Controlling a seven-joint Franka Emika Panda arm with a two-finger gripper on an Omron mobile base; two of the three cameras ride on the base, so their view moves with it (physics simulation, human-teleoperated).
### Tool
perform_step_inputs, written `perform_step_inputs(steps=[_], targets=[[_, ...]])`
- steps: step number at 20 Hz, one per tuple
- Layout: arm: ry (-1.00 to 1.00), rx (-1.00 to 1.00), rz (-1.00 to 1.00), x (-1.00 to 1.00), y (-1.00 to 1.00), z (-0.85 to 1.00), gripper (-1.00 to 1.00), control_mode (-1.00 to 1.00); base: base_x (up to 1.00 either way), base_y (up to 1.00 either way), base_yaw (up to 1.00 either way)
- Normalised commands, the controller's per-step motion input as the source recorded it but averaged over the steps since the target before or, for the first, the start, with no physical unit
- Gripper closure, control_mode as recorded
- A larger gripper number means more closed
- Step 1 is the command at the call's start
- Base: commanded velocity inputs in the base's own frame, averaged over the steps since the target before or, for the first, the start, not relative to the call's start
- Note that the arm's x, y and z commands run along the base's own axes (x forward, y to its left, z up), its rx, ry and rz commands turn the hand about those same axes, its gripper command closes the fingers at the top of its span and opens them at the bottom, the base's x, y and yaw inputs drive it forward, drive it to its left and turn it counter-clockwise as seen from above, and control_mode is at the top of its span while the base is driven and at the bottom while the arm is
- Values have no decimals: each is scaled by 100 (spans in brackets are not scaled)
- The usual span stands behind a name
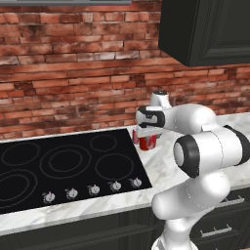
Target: Four empty soda cans are scattered around the kitchen. Gather all the cans and cluster them next to the stove for recycling.
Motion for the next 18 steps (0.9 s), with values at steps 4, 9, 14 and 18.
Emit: perform_step_inputs(steps=[4, 9, 14, 18], targets=[[1, 0, 0, 0, 0, -11, 100, -100, 0, 0, 0], [3, 0, 0, 0, 0, -16, 100, -100, 0, 0, 0], [3, 0, 0, 0, 1, -16, 100, -100, 0, 0, 0], [1, 0, 0, 0, 0, -14, 100, -100, 0, 0, 0]])
